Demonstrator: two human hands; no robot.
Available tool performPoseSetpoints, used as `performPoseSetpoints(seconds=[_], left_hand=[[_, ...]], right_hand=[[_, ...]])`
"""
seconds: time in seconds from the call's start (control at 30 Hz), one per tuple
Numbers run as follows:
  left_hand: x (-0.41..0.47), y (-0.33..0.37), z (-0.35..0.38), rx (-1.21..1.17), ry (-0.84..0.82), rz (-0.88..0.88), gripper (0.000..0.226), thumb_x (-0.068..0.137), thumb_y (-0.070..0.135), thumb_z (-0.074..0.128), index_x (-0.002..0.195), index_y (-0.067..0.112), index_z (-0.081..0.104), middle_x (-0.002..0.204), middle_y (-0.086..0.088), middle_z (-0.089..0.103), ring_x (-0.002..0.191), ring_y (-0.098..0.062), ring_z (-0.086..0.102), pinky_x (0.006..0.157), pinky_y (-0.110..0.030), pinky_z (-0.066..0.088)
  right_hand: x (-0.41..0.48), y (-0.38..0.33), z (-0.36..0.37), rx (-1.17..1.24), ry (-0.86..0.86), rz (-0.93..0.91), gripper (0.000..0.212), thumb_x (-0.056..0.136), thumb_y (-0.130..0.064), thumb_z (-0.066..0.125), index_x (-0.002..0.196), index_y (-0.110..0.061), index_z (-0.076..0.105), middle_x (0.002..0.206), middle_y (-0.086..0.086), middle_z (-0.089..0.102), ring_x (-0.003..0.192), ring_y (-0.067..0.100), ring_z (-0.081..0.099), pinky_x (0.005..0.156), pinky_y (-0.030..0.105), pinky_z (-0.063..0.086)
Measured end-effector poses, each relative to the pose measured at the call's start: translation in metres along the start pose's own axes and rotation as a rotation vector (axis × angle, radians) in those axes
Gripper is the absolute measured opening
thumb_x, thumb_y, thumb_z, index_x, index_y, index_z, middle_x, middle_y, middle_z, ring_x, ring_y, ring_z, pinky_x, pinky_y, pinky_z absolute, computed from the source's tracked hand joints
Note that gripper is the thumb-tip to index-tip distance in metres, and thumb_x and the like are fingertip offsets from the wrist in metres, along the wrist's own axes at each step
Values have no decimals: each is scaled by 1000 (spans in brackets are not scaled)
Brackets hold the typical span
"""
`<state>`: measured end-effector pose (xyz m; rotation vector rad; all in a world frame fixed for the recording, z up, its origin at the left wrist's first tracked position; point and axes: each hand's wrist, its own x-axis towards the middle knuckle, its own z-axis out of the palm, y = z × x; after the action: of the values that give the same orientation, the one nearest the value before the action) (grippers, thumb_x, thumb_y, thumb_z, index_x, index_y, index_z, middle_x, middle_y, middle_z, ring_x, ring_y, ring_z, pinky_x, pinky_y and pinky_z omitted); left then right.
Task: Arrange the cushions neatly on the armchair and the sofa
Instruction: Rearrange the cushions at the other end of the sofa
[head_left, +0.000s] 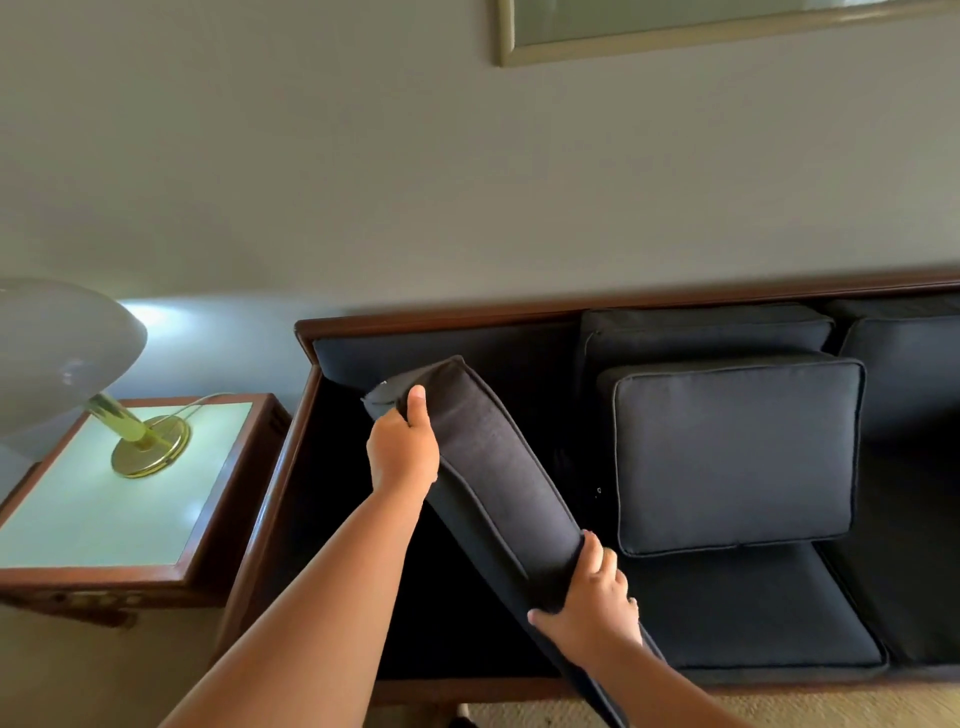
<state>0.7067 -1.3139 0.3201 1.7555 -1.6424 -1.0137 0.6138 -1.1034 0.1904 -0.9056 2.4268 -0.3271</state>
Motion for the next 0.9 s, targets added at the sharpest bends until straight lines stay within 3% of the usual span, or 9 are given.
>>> performPoseSetpoints(seconds=[0.1, 0.2, 0.43, 0.53, 0.63, 0.7, 0.77, 0.83, 0.9], left_hand=[[8, -26, -10, 78, 77, 167, 62, 103, 56, 32, 69, 11, 57, 66, -3, 58, 72, -29, 64, 65, -36, 47], [20, -52, -25, 109, 117, 251, 66, 103, 54, 32, 58, 10, 52, 55, -4, 54, 58, -26, 59, 56, -34, 42], [62, -71, -75, 178, 91, 138, 67, 101, 54, 27, 53, 11, 47, 51, -6, 49, 51, -25, 53, 52, -29, 40], [90, -45, -100, 564, -130, -34, 69, 100, 63, 24, 64, 11, 52, 59, -5, 55, 54, -21, 56, 57, -40, 51], [94, -2, -106, 1024, -42, 212, 61, 103, 60, 28, 83, 14, 62, 70, -1, 57, 57, -14, 52, 47, -27, 34], [89, 27, -96, 1092, -51, 474, 53, 99, 62, 43, 105, 13, 62, 88, -1, 59, 75, -16, 57, 59, -27, 43], [82, 43, -78, 1185, -227, 751, 73, 85, 73, 58, 125, 12, 50, 123, -10, 53, 111, -27, 54, 92, -39, 48], [83, 41, -51, 1326, -547, 932, 109, 70, 75, 71, 147, 11, 28, 151, -19, 28, 139, -38, 33, 119, -53, 24], [77, 26, -26, 1484, -673, 1049, 125, 68, 59, 82, 158, 11, 8, 155, -23, 18, 144, -43, 22, 121, -63, 8]], right_hand=[[22, 5, -8, -23, -12, -52, 120, 62, -62, 81, 152, -24, 10, 144, -2, 32, 135, 25, 41, 108, 48, 42], [42, 4, -15, -40, -40, -125, 117, 59, -60, 80, 151, -28, 14, 142, -3, 33, 134, 25, 41, 115, 47, 34], [77, -32, -23, 3, -94, -229, 116, 52, -60, 79, 150, -37, 20, 140, -10, 34, 134, 21, 37, 120, 41, 28], [87, -43, -22, -7, -94, -212, 116, 51, -59, 79, 149, -37, 22, 139, -10, 35, 133, 20, 38, 117, 40, 30], [94, -42, -31, 9, -97, -204, 118, 51, -58, 82, 150, -37, 21, 140, -11, 35, 133, 19, 37, 116, 38, 31], [99, -40, -35, 26, -101, -191, 121, 50, -60, 83, 151, -38, 21, 141, -12, 34, 135, 19, 36, 116, 37, 31], [96, -37, -37, 28, -122, -183, 127, 45, -68, 83, 152, -40, 19, 143, -14, 34, 136, 18, 34, 117, 38, 32], [92, -33, -33, 29, -115, -143, 135, 40, -75, 81, 153, -42, 16, 144, -15, 33, 138, 18, 33, 119, 40, 31], [87, -32, -28, 40, -99, -114, 140, 39, -76, 81, 155, -43, 12, 146, -15, 33, 139, 18, 32, 120, 40, 30]])
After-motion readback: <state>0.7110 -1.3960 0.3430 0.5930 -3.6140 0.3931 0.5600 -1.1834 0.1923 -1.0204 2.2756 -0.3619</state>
